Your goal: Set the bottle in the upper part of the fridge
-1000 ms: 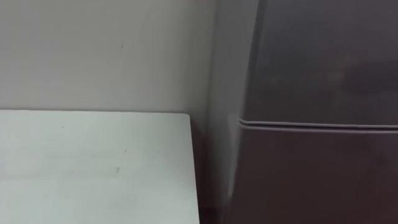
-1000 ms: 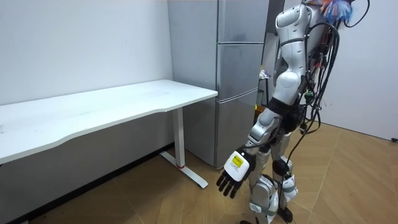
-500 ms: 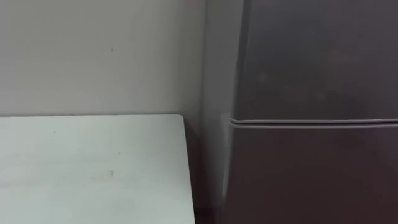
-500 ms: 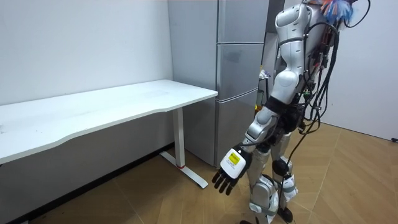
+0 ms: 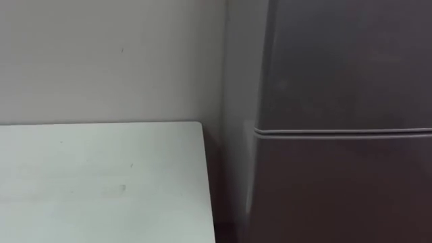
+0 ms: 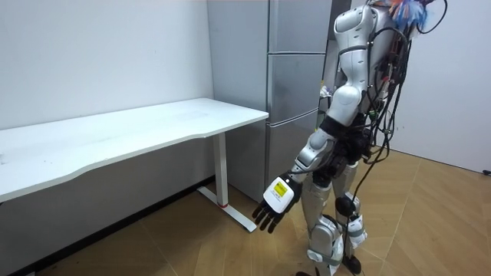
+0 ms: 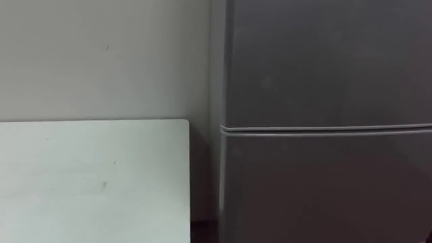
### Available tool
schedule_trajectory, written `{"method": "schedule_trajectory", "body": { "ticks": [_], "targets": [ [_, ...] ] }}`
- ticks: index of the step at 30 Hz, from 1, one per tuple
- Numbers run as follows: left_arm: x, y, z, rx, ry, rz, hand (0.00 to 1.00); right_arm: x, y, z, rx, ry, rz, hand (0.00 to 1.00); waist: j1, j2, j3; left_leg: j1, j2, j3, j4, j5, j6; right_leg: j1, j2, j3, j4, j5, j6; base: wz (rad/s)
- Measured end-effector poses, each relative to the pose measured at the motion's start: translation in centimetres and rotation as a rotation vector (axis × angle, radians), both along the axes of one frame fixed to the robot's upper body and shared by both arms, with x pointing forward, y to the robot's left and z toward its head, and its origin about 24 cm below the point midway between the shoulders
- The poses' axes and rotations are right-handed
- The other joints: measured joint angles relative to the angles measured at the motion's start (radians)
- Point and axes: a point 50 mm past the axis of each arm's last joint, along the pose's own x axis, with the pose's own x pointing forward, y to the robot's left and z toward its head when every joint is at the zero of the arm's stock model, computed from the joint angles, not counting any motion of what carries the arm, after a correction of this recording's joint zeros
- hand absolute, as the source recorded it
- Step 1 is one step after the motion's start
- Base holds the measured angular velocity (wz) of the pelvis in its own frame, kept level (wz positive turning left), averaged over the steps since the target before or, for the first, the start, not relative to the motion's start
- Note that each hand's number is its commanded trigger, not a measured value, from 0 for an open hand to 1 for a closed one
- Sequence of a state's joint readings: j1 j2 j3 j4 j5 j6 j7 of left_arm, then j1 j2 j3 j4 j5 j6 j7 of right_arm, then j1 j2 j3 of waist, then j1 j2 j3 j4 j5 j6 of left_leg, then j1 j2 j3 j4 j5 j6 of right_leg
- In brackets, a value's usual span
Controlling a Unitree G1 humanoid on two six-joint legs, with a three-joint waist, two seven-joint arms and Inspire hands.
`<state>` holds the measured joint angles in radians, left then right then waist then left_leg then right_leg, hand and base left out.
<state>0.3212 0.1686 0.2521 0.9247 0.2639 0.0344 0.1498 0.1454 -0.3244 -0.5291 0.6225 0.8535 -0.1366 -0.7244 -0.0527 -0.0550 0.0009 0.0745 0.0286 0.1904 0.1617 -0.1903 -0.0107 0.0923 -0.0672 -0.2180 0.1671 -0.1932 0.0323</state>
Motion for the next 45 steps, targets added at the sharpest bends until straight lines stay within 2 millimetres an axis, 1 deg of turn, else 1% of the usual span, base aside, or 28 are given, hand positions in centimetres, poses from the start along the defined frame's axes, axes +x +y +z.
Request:
{"method": "schedule_trajectory", "body": {
  "ticks": [2, 4, 6, 7, 8, 9, 10, 12, 13, 15, 18, 21, 24, 27, 30, 34, 37, 38, 41, 45],
  "targets": [
    [0.0, -0.2, -0.1, -0.006, -0.001, 0.000, 0.00, -0.9, 0.6, -0.9, 0.025, 0.027, 0.014, 0.00, 0.001, 0.007, -0.0016, 0.001, 0.000, 0.001, 0.001, 0.000, 0.000, -0.001, 0.000, 0.001, 0.003, 0.000, 0.000, 0.00],
    [0.0, -0.3, -0.1, -0.008, 0.003, -0.005, 0.00, -1.7, 1.4, -1.8, 0.038, 0.078, 0.062, 0.00, 0.000, 0.011, -0.0005, 0.006, 0.000, 0.001, 0.000, 0.000, 0.000, 0.003, 0.000, 0.002, 0.002, -0.001, -0.001, 0.00],
    [-0.5, -0.7, -0.4, -0.016, 0.012, 0.010, 0.00, -2.8, 3.0, -3.5, 0.057, 0.188, 0.150, 0.00, 0.001, 0.021, -0.0015, 0.018, 0.000, 0.001, -0.002, -0.001, -0.002, 0.013, 0.000, 0.006, 0.000, -0.003, -0.001, -0.04],
    [-0.6, -0.9, -0.5, -0.020, 0.012, 0.020, 0.00, -3.1, 3.5, -4.1, 0.067, 0.221, 0.173, 0.00, 0.001, 0.018, -0.0039, 0.020, 0.000, -0.001, -0.003, -0.001, -0.002, 0.014, 0.001, 0.006, 0.000, -0.003, -0.001, -0.04],
    [-0.7, -1.1, -0.6, -0.026, 0.013, 0.027, 0.00, -3.9, 4.4, -5.1, 0.090, 0.281, 0.213, 0.00, 0.001, 0.020, -0.0031, 0.023, 0.000, -0.003, -0.005, -0.002, -0.002, 0.014, 0.000, 0.008, 0.001, -0.006, -0.001, 0.00],
    [-0.8, -1.4, -0.7, -0.032, 0.016, 0.030, 0.00, -4.6, 5.2, -5.9, 0.112, 0.339, 0.253, 0.00, 0.002, 0.020, -0.0045, 0.024, -0.001, 0.000, -0.005, -0.002, -0.002, 0.014, 0.000, 0.012, 0.004, -0.008, -0.001, -0.03],
    [-1.0, -1.4, -0.7, -0.034, 0.018, 0.031, 0.00, -4.9, 5.6, -6.3, 0.120, 0.363, 0.277, 0.00, 0.002, 0.021, -0.0044, 0.024, -0.001, 0.001, -0.005, -0.002, -0.002, 0.014, 0.000, 0.013, 0.005, -0.008, 0.000, -0.05],
    [-1.4, -1.7, -0.9, -0.040, 0.033, 0.031, 0.00, -5.6, 6.7, -7.5, 0.152, 0.459, 0.379, 0.00, 0.005, 0.031, -0.0036, 0.024, 0.000, 0.002, -0.004, -0.002, -0.001, 0.012, 0.000, 0.017, 0.006, -0.007, -0.001, -0.05],
    [-1.5, -1.8, -0.9, -0.040, 0.037, 0.026, 0.00, -5.9, 7.1, -7.8, 0.161, 0.488, 0.417, 0.00, 0.004, 0.031, -0.0035, 0.024, 0.000, 0.001, -0.003, -0.002, -0.001, 0.012, 0.000, 0.017, 0.006, -0.007, -0.001, 0.00],
    [-1.5, -2.0, -1.0, -0.043, 0.045, 0.014, 0.00, -6.6, 8.2, -8.9, 0.214, 0.566, 0.553, 0.00, 0.006, 0.032, -0.0042, 0.024, 0.000, 0.002, -0.003, -0.002, -0.001, 0.013, 0.000, 0.017, 0.007, -0.007, -0.001, 0.00],
    [-1.8, -2.2, -1.1, -0.049, 0.063, 0.013, 0.00, -6.8, 9.1, -9.6, 0.266, 0.592, 0.666, 0.00, 0.006, 0.032, -0.0040, 0.025, 0.000, 0.004, -0.002, -0.002, -0.001, 0.012, 0.000, 0.017, 0.007, -0.007, -0.001, 0.00],
    [-1.2, -2.3, -1.2, -0.049, 0.049, 0.004, 0.00, -7.2, 10.0, -10.3, 0.314, 0.622, 0.773, 0.00, 0.007, 0.033, -0.0038, 0.025, 0.001, 0.004, -0.001, -0.002, -0.001, 0.010, 0.001, 0.017, 0.007, -0.006, -0.002, 0.00],
    [-0.6, -2.4, -1.2, -0.051, 0.038, -0.010, 0.00, -7.2, 10.9, -10.7, 0.336, 0.643, 0.885, 0.00, 0.006, 0.034, -0.0036, 0.023, 0.000, -0.002, 0.000, -0.002, -0.001, 0.012, 0.001, 0.013, 0.006, -0.006, -0.002, 0.02],
    [0.0, -2.6, -1.2, -0.055, 0.022, -0.027, 0.00, -7.5, 12.3, -11.3, 0.389, 0.655, 0.987, 0.00, 0.006, 0.034, -0.0034, 0.023, 0.000, -0.003, 0.000, -0.002, -0.001, 0.014, 0.001, 0.012, 0.005, -0.006, -0.002, 0.00],
    [0.4, -2.8, -1.3, -0.060, 0.021, -0.042, 0.00, -7.4, 13.2, -11.6, 0.423, 0.635, 1.041, 0.00, 0.007, 0.036, -0.0025, 0.022, 0.000, -0.004, 0.000, -0.003, -0.001, 0.014, 0.000, 0.013, 0.005, -0.006, -0.002, 0.00],
    [0.8, -3.1, -1.4, -0.063, 0.012, -0.063, 0.00, -7.3, 13.7, -11.8, 0.441, 0.628, 1.089, 0.00, 0.013, 0.038, -0.0021, 0.019, 0.000, -0.003, 0.003, -0.006, 0.000, 0.013, 0.000, 0.014, 0.003, -0.007, -0.001, 0.00],
    [1.2, -3.2, -1.4, -0.064, -0.006, -0.070, 0.00, -7.0, 14.4, -12.0, 0.453, 0.633, 1.173, 0.00, 0.034, 0.038, -0.0021, 0.020, 0.000, -0.001, 0.003, -0.007, 0.000, 0.009, 0.000, 0.016, 0.003, -0.006, -0.001, 0.00],
    [1.3, -3.3, -1.4, -0.065, -0.011, -0.069, 0.00, -6.7, 14.7, -12.0, 0.454, 0.634, 1.202, 0.00, 0.035, 0.039, -0.0020, 0.019, 0.000, -0.001, 0.003, -0.007, 0.001, 0.009, 0.000, 0.015, 0.003, -0.006, -0.001, 0.00],
    [1.1, -3.6, -1.5, -0.056, -0.005, -0.079, 0.00, -5.7, 14.9, -12.2, 0.467, 0.624, 1.218, 0.00, 0.037, 0.043, -0.0020, 0.019, -0.001, -0.002, 0.003, -0.007, 0.001, 0.009, 0.000, 0.013, 0.002, -0.006, -0.001, 0.00],
    [0.9, -4.1, -1.6, -0.052, 0.000, -0.075, 0.00, -5.0, 15.2, -12.3, 0.461, 0.621, 1.240, 0.00, 0.036, 0.045, -0.0025, 0.018, -0.001, -0.003, 0.004, -0.008, 0.000, 0.012, 0.000, 0.008, 0.003, -0.006, -0.001, 0.00]
  ]
}}
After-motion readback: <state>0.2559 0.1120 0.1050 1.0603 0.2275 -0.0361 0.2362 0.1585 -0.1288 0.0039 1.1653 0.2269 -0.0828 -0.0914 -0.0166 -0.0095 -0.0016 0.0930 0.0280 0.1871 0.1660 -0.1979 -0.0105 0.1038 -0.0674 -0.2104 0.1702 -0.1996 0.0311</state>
